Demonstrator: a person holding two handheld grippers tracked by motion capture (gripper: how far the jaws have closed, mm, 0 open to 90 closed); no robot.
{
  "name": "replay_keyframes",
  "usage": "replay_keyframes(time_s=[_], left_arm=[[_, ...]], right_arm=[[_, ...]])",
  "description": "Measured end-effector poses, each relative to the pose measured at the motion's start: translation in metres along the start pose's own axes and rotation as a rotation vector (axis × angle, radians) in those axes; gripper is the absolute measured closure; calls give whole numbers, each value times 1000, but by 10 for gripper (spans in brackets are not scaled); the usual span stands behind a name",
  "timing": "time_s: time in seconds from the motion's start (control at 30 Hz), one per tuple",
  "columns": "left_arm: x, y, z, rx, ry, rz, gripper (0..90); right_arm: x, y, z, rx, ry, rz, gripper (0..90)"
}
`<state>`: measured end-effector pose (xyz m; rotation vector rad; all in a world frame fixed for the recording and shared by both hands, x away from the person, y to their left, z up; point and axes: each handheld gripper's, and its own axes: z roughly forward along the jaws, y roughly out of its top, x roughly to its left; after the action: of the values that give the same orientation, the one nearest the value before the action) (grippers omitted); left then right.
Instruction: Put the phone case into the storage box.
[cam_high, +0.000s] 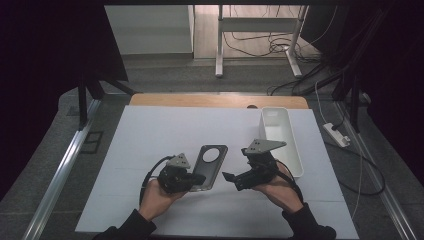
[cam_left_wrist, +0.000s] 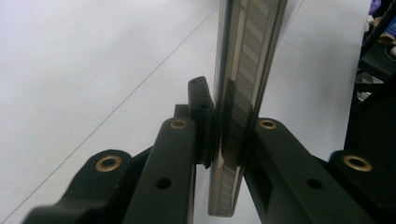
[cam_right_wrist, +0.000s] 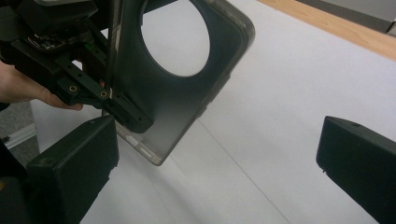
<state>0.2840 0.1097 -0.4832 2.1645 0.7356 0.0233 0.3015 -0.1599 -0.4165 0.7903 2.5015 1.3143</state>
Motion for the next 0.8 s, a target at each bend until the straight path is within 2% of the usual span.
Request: replay_keyframes(time_s=[0.17, 0.3, 0.4, 0.53, 0.57, 0.67, 0.7, 0.73, 0.77, 0.8], left_arm=[[-3, 1, 1, -2, -12, 2, 841], [-6, 2, 3, 0, -22, 4, 841], [-7, 2, 4, 4, -33, 4, 841], [-9, 3, 5, 15, -44, 14, 841], [-9, 3, 5, 15, -44, 14, 841], [-10, 4, 6, 16, -52, 13, 841], [-10, 4, 6, 16, -52, 13, 841], [-10, 4, 7, 19, -55, 17, 841], [-10, 4, 7, 19, -55, 17, 841], [-11, 4, 7, 17, -57, 13, 841]], right_arm=[[0, 3, -1, 5, -33, 10, 0], [1, 6, -3, 4, -83, 18, 0], [2, 8, -4, -2, -85, 8, 0], [3, 10, -7, -26, -114, 8, 94], [3, 10, -7, -26, -114, 8, 94], [3, 11, -10, -41, -138, -2, 200], [3, 11, -10, -41, -138, -2, 200], [4, 11, -12, -54, -144, -10, 313], [4, 11, -12, -54, -144, -10, 313], [4, 11, -13, -55, -147, -12, 350]])
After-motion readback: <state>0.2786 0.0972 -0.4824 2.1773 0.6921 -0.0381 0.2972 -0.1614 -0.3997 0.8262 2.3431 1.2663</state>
